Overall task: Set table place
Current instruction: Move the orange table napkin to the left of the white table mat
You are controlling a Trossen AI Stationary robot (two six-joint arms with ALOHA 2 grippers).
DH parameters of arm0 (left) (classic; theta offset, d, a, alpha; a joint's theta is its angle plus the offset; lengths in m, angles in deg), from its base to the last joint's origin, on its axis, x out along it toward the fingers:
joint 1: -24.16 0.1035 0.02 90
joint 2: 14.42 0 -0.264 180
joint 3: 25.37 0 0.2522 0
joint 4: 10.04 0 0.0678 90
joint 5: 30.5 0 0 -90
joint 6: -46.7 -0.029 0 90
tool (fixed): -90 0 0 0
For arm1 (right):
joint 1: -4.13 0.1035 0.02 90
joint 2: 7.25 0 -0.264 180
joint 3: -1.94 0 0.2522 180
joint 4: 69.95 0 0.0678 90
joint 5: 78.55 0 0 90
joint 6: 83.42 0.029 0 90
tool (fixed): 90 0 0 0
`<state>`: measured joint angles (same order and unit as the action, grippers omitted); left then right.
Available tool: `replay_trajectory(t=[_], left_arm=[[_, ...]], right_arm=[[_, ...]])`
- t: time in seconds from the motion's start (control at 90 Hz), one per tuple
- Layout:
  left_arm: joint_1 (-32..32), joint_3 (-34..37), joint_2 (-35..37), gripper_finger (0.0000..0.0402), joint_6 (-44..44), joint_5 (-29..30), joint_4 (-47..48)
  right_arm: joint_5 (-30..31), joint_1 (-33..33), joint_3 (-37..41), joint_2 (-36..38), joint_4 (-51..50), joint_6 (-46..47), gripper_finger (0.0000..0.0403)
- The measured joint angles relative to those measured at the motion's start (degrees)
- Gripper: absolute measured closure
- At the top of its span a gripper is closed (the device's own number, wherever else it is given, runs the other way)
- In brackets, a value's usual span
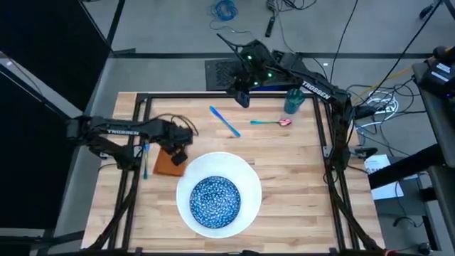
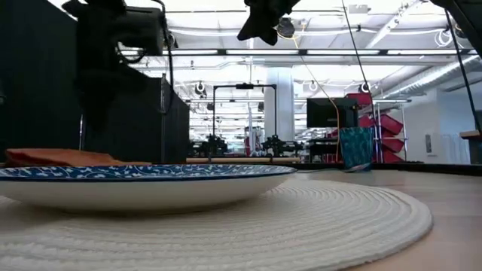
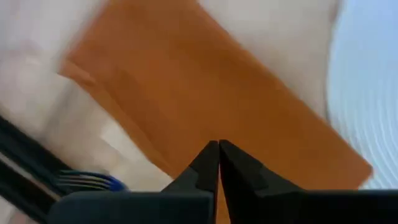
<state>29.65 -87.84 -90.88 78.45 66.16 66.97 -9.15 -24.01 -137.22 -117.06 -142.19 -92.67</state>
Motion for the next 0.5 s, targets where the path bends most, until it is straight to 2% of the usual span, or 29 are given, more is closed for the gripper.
replay_trajectory(t=[0.189,0.344,0.5], left_arm=[[-3.77,5.84,-0.30,0.0402,5.46,-0.48,-4.46],[-3.48,11.13,-0.35,0.0402,5.66,-0.70,-12.71],[-3.93,13.27,-0.60,0.0402,7.18,-3.43,-15.44]], right_arm=[[-0.38,0.24,0.00,0.01,-0.16,-0.22,0.0403],[-0.44,1.19,0.00,0.01,-0.23,-0.22,0.0403],[-0.52,2.44,0.00,0.01,-0.60,-0.22,0.0403]])
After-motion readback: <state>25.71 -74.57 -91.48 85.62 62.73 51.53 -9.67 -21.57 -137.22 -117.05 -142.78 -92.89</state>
